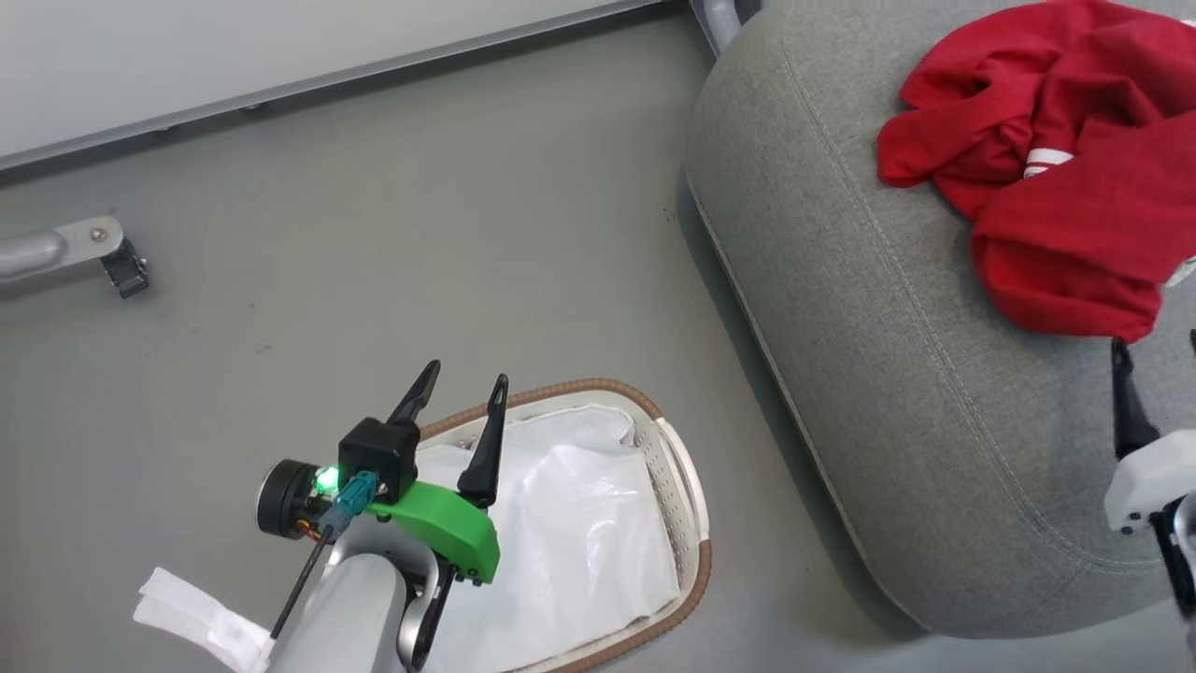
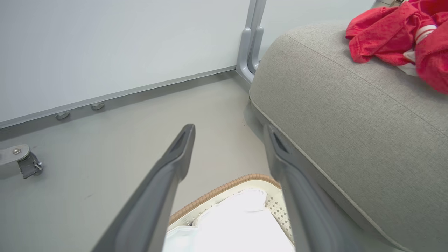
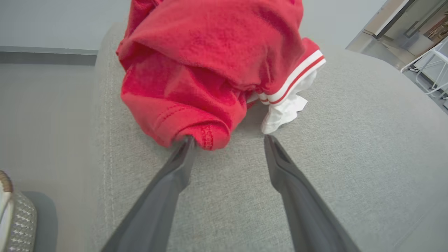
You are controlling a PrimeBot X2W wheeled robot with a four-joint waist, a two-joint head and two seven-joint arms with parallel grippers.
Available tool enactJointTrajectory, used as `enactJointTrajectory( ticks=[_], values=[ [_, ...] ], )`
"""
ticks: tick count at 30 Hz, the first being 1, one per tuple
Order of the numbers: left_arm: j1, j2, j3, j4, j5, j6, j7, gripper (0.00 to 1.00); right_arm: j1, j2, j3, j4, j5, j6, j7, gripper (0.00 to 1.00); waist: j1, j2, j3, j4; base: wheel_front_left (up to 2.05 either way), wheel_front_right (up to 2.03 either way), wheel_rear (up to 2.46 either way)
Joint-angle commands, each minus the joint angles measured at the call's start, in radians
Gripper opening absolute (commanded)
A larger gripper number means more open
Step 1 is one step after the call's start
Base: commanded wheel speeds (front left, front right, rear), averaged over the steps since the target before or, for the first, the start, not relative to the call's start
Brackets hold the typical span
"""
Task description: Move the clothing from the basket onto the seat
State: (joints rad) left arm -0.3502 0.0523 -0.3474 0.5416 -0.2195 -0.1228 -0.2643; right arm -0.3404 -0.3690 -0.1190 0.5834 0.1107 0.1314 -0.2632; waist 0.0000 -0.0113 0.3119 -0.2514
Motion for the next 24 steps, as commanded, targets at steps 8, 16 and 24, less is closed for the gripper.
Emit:
enactJointTrajectory(
  ticks=[8,16,24],
  values=[
    [0.089,0.0,0.106,-0.031,-0.005,0.042,0.0,1.0,0.075,0.137,0.148,-0.148,0.078,-0.001,-0.002,1.0,0.0,0.0113,-0.092,0.114,0.0,0.0,0.0],
    [0.156,0.0,0.224,-0.09,0.02,0.1,0.0,1.0,0.05,0.214,0.21,-0.238,0.084,-0.001,-0.002,1.0,0.0,0.0113,-0.144,0.212,0.0,0.0,0.0],
    [0.248,0.0,0.306,-0.133,0.048,0.113,0.0,1.0,0.114,0.252,0.19,-0.232,0.06,-0.001,-0.002,1.0,0.0,0.0113,-0.198,0.273,0.0,0.0,0.0]
  ],
)
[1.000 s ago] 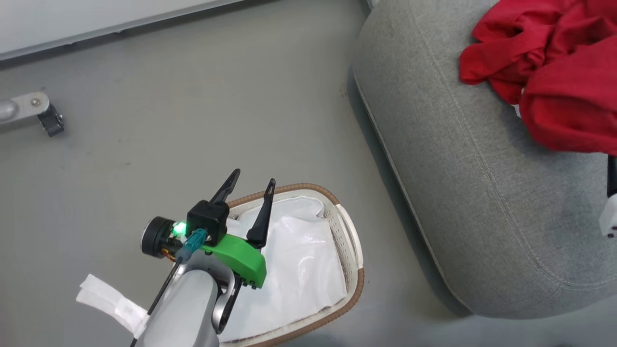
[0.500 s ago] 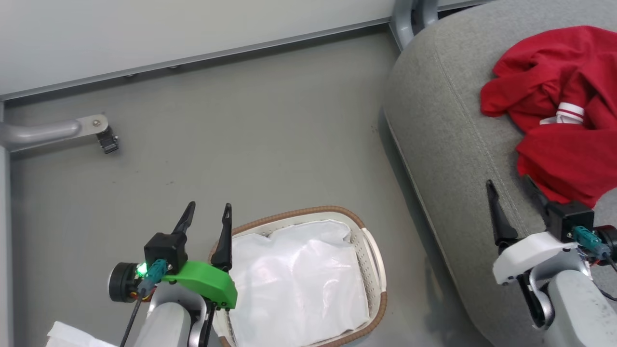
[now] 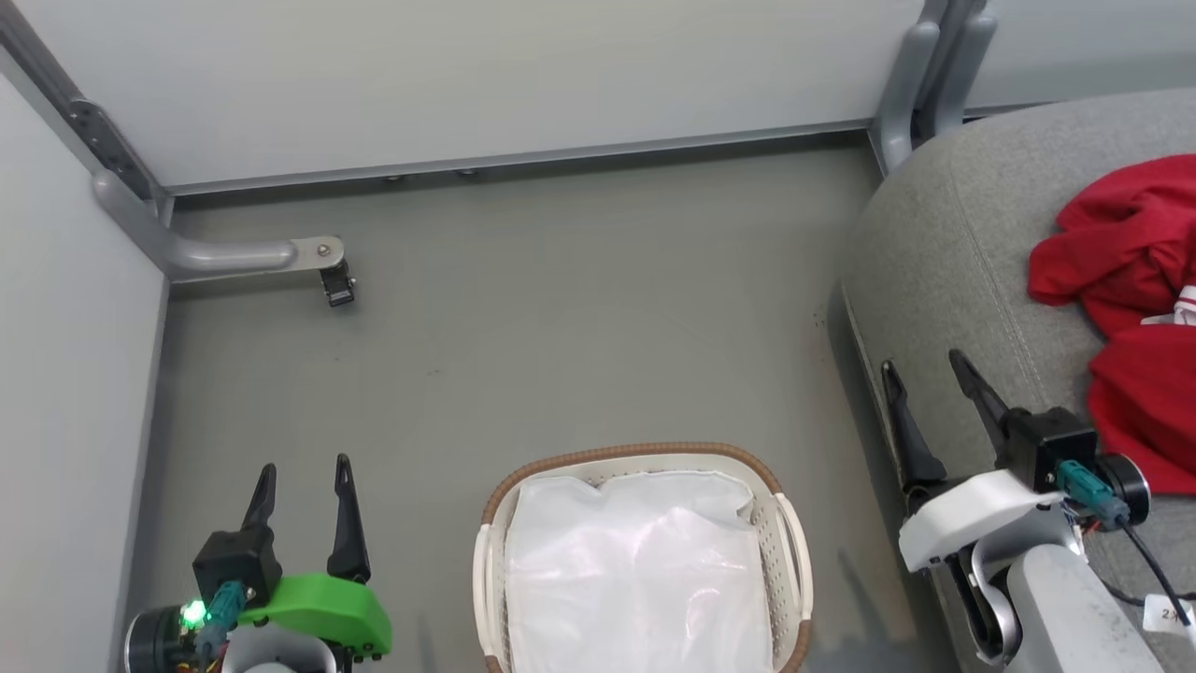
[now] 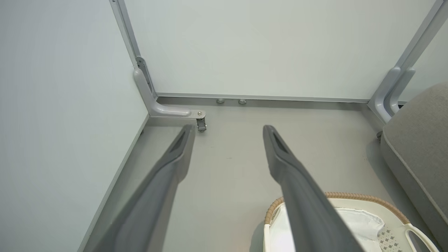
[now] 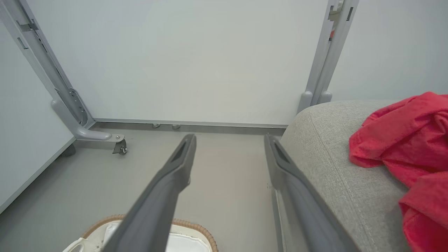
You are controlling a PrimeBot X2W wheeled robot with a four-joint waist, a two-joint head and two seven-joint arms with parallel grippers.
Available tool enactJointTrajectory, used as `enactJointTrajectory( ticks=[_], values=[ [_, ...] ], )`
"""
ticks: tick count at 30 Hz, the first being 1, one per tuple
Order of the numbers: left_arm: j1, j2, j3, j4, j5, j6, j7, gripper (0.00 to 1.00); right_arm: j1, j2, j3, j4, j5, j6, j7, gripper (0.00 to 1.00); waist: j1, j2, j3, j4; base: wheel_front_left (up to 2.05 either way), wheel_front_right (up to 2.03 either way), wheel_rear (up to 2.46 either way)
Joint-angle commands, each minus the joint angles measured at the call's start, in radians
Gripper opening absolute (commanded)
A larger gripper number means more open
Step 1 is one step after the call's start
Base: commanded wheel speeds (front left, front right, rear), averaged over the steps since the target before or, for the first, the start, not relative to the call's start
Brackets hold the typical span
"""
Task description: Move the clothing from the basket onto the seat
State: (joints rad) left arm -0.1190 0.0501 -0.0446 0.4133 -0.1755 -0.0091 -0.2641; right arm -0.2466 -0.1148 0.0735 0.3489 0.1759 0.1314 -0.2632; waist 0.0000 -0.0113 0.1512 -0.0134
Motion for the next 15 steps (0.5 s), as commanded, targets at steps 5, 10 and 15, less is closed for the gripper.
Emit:
enactJointTrajectory(
  ticks=[5,10,15],
  values=[
    [0.07,0.002,0.02,-0.024,-0.015,0.004,0.0,1.0,0.068,0.012,-0.023,0.022,-0.015,-0.001,-0.002,1.0,0.0,0.0113,-0.069,0.047,0.0,0.0,0.0],
    [0.103,0.002,0.017,-0.011,-0.085,-0.038,0.0,1.0,0.103,0.018,-0.035,0.038,-0.02,-0.001,-0.002,1.0,0.0,0.0113,-0.094,0.052,0.0,0.0,0.0],
    [0.097,-0.004,0.014,0.027,-0.091,-0.038,0.003,0.0,0.106,0.033,-0.032,0.07,-0.01,0.0,0.006,0.0,0.0,0.0001,-0.086,0.045,0.0,0.0,0.0]
  ],
)
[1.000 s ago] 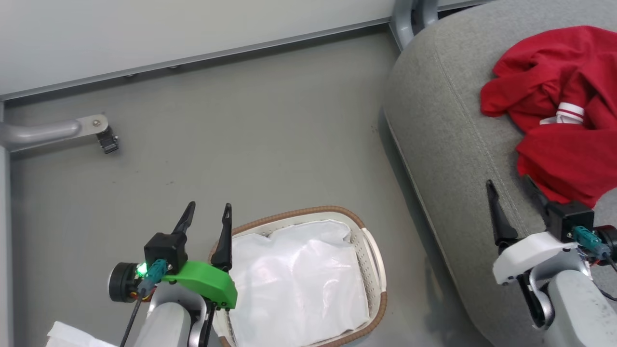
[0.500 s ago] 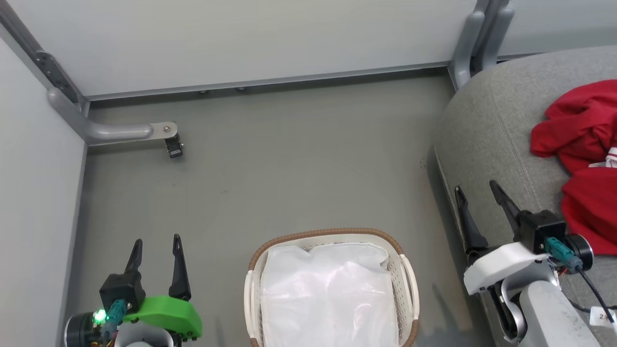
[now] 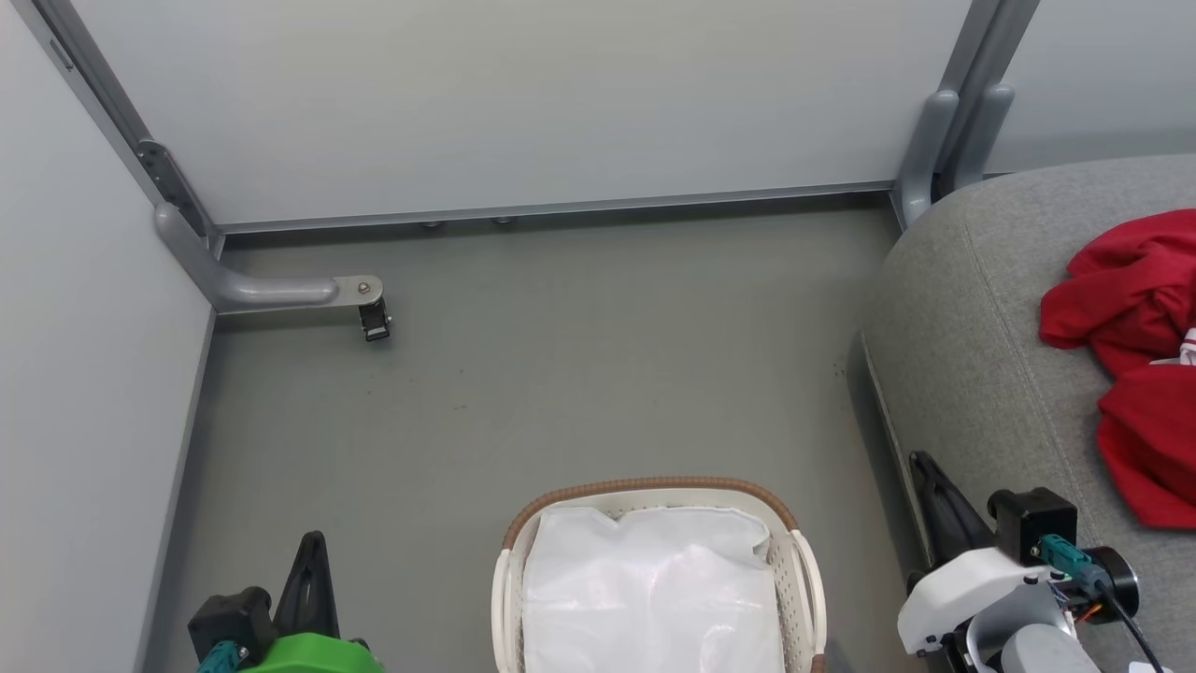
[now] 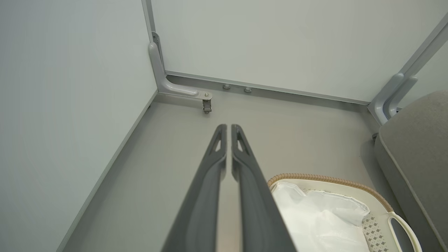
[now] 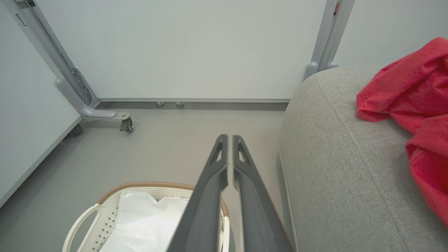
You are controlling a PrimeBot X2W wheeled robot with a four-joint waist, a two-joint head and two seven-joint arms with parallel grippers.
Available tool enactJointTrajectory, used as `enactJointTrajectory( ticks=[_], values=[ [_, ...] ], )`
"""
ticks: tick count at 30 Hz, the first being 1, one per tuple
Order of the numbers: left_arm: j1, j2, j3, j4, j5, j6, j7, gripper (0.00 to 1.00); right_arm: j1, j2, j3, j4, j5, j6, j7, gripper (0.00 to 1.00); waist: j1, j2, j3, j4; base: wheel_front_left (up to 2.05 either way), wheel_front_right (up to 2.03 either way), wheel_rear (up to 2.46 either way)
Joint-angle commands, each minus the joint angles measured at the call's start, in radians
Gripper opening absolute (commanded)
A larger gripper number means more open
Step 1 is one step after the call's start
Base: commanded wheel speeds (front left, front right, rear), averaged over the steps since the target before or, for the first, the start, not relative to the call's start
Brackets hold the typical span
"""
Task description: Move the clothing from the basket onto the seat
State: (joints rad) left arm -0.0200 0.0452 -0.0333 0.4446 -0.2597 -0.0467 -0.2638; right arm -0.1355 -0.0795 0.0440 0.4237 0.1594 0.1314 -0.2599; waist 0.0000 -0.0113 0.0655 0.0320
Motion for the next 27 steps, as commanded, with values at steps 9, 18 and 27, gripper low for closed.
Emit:
enactJointTrajectory(
  ticks=[9,18,27],
  values=[
    [-0.017,0.001,0.024,-0.025,-0.172,-0.011,0.052,0.0,-0.005,0.002,-0.026,-0.023,0.184,0.0,0.052,0.0,0.0,0.0008,-0.005,-0.002,0.0,0.0,0.0],
    [-0.026,0.002,0.037,-0.05,-0.32,-0.02,0.091,0.0,0.001,0.005,-0.04,-0.046,0.344,0.0,0.091,0.0,0.0,0.0016,-0.009,-0.005,0.0,0.0,0.0],
    [-0.036,0.003,0.051,-0.069,-0.451,-0.029,0.127,0.0,0.004,0.008,-0.055,-0.064,0.485,0.0,0.126,0.0,0.0,0.0024,-0.014,-0.007,0.0,0.0,0.0]
  ],
)
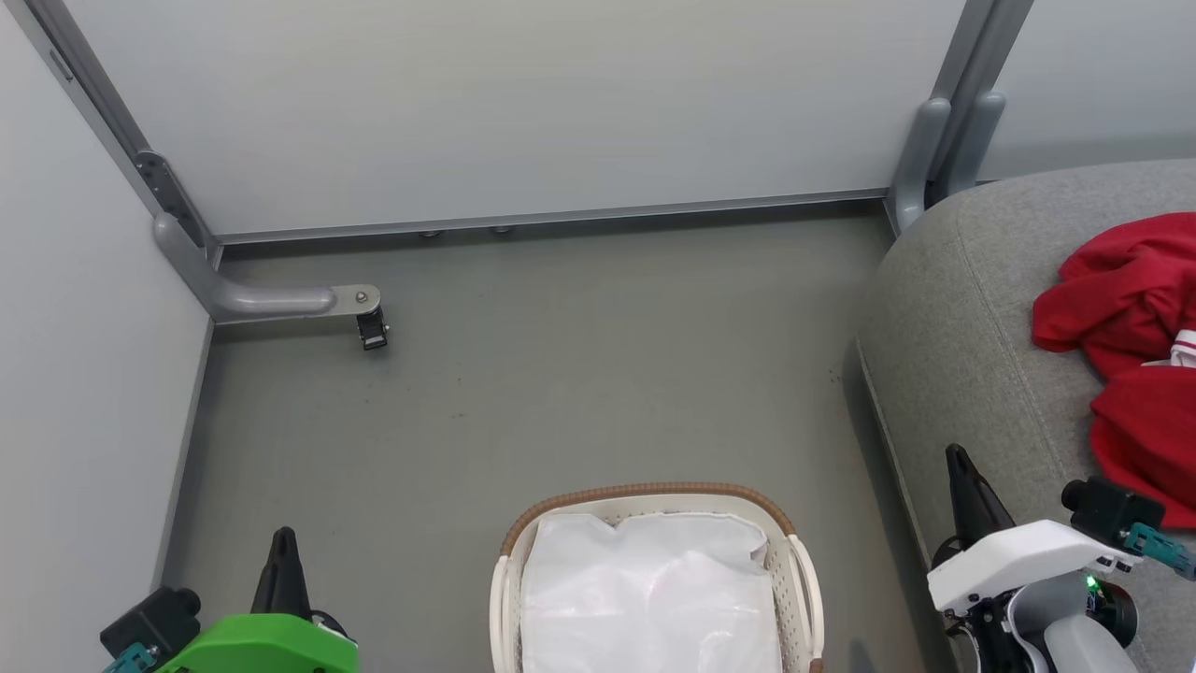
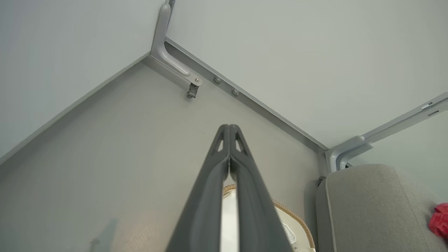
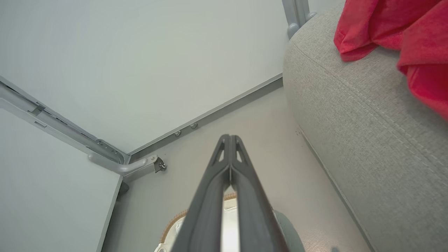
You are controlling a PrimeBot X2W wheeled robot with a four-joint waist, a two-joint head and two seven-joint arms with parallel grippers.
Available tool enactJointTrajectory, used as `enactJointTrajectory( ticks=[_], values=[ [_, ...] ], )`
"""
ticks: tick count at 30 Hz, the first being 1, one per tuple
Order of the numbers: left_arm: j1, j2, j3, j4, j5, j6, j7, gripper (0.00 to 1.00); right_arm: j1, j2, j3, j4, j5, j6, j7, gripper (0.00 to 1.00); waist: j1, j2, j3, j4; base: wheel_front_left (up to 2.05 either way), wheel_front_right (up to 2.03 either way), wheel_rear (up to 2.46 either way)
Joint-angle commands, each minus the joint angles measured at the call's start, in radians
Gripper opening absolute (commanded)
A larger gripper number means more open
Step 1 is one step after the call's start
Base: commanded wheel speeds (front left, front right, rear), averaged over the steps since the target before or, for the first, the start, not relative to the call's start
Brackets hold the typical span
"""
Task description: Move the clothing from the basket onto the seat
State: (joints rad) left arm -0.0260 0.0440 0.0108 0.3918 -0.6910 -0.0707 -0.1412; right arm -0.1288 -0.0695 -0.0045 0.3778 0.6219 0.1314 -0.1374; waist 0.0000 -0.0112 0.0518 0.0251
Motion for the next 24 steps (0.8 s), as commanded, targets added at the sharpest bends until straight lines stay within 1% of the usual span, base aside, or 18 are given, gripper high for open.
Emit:
enactJointTrajectory(
  ticks=[1,10,24],
  values=[
    [-0.031,0.004,0.009,-0.019,-0.033,-0.006,0.008,0.0,-0.002,-0.002,-0.008,-0.02,0.036,0.0,0.007,0.0,0.0,0.0024,-0.001,0.0,0.0,0.0,0.0],
    [-0.041,0.005,0.022,-0.037,-0.156,-0.013,0.042,0.0,0.001,0.001,-0.022,-0.036,0.168,0.0,0.041,0.0,0.0,0.0033,-0.005,-0.003,0.0,0.0,0.0],
    [-0.053,0.006,0.04,-0.061,-0.319,-0.024,0.089,0.0,0.005,0.004,-0.042,-0.057,0.345,-0.001,0.086,0.0,0.0,0.0045,-0.012,-0.006,0.0,0.0,0.0]
  ],
)
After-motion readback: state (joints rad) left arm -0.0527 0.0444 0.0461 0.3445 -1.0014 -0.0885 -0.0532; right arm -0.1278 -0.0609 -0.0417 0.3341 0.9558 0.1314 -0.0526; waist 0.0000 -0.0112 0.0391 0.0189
